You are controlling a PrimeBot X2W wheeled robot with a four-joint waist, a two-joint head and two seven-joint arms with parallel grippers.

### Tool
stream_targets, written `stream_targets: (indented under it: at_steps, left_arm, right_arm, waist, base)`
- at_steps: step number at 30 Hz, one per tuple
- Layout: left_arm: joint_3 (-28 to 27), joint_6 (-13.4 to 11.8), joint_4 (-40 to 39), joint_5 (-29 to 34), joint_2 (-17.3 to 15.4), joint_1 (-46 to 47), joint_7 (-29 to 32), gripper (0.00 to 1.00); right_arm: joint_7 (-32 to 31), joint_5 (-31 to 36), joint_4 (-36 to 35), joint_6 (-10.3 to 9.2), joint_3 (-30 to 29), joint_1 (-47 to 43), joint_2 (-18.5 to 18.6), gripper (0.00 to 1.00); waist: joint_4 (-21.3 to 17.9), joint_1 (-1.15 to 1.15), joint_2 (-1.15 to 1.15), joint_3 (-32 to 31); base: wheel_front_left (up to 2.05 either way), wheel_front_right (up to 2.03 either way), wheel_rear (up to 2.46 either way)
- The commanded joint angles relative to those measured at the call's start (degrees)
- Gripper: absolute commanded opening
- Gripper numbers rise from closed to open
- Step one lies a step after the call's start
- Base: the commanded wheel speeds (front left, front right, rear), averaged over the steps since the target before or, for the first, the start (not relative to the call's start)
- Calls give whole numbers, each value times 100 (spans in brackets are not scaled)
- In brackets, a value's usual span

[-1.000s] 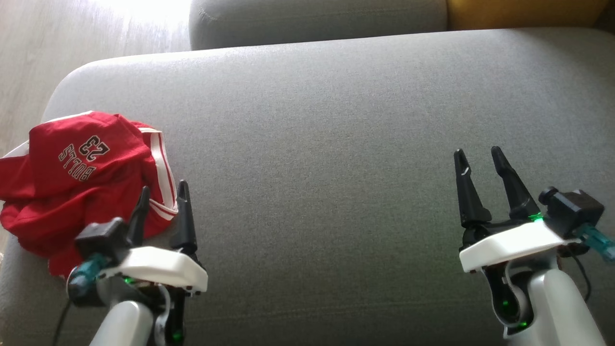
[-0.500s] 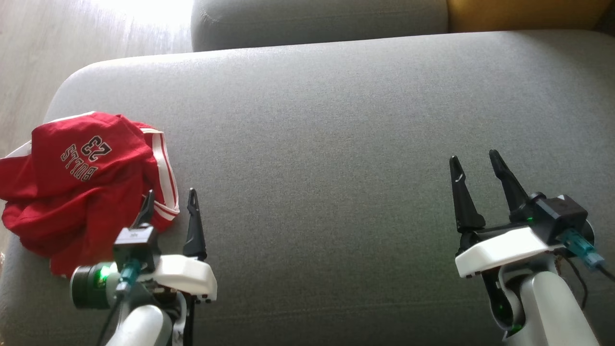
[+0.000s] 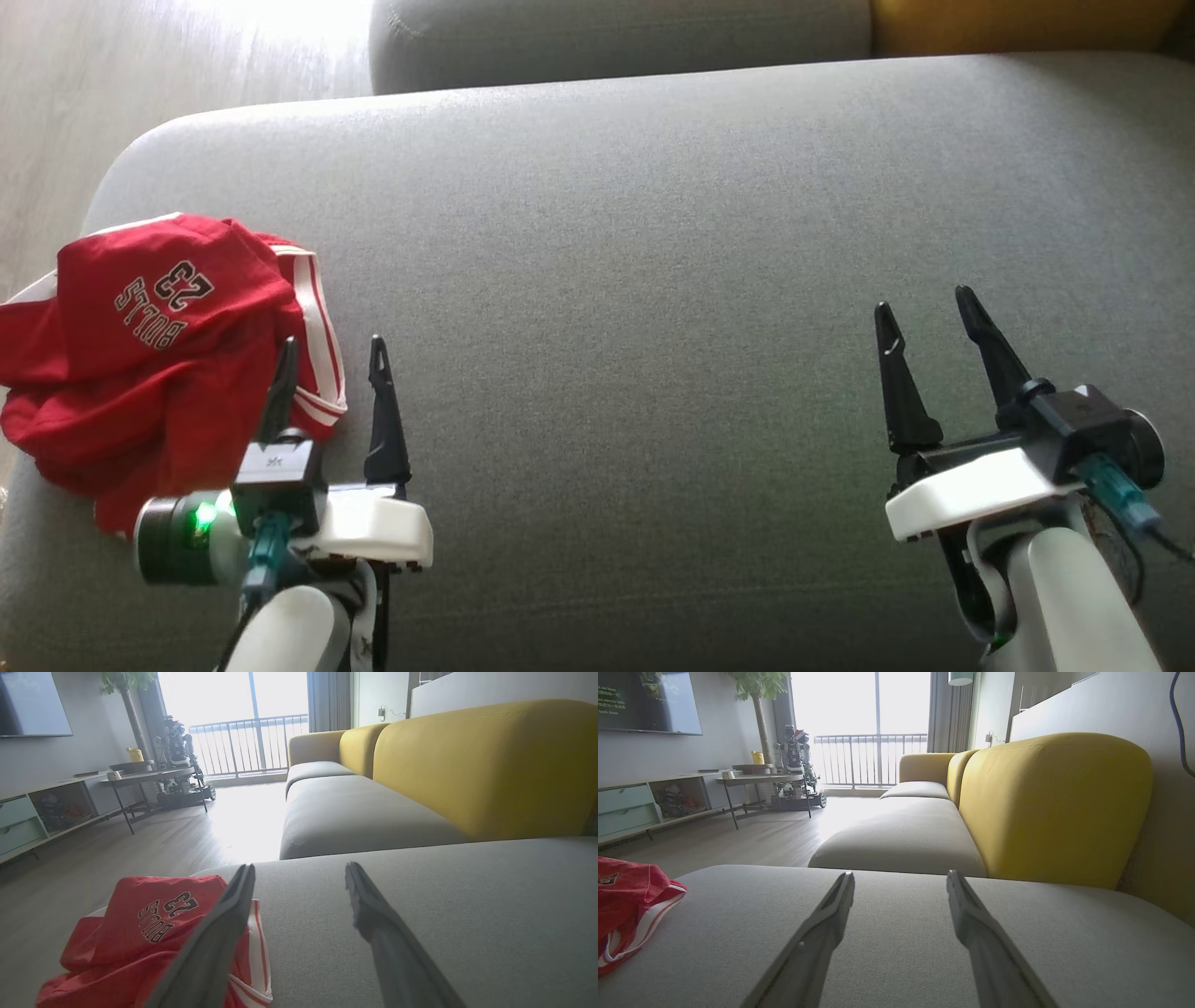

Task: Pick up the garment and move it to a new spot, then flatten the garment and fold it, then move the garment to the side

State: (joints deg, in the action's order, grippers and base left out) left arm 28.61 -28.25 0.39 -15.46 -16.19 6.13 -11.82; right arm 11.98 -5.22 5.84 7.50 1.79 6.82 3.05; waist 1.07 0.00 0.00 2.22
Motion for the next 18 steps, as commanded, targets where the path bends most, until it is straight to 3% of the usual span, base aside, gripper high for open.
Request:
stream_targets:
  at_steps: [1,11,18]
  left_arm:
    - [-241,-23,-230,193,-77,234,-110,100]
    - [-487,522,-199,592,215,-26,-277,100]
    - [-915,980,-78,755,541,-200,-318,100]
  right_arm:
    - [92,177,-212,-1,113,294,-17,100]
    - [261,-26,-40,-1,210,277,-17,100]
    - [302,-669,240,-1,204,298,-17,100]
  waist:
    - [-1,0,0,8]
    - [-5,0,0,21]
    - [-2,0,0,-17]
  base:
    - [0,0,0]
    - [0,0,0]
    - [0,0,0]
